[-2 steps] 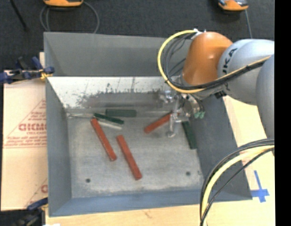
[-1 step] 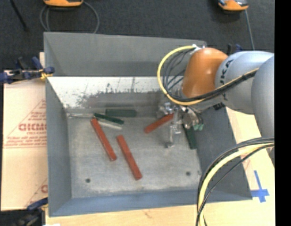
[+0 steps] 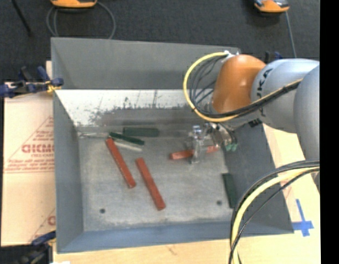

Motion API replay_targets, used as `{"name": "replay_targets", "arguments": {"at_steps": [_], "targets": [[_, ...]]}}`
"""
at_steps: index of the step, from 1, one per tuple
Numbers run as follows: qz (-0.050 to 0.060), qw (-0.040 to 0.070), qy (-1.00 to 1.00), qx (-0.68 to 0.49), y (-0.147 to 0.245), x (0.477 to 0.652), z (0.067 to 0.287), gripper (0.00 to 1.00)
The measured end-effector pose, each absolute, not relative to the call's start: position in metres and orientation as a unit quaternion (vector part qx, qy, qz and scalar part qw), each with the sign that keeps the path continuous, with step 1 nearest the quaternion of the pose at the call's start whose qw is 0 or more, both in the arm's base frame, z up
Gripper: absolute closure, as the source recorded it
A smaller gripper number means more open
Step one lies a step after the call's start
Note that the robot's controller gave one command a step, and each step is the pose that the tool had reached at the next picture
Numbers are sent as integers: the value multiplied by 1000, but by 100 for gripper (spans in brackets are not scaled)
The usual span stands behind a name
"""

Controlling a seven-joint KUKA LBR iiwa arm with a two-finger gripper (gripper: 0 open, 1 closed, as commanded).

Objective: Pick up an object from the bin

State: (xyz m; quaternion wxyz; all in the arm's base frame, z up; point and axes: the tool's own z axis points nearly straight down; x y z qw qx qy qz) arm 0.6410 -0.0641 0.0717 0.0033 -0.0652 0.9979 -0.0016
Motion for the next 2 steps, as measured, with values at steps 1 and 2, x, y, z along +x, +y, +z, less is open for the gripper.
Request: {"name": "replay_targets", "arguments": {"at_steps": [1, 2], "targets": [[-2, 3, 998, -66, -64, 641, 72, 0], [-2, 3, 998, -66, -64, 641, 72, 100]]}}
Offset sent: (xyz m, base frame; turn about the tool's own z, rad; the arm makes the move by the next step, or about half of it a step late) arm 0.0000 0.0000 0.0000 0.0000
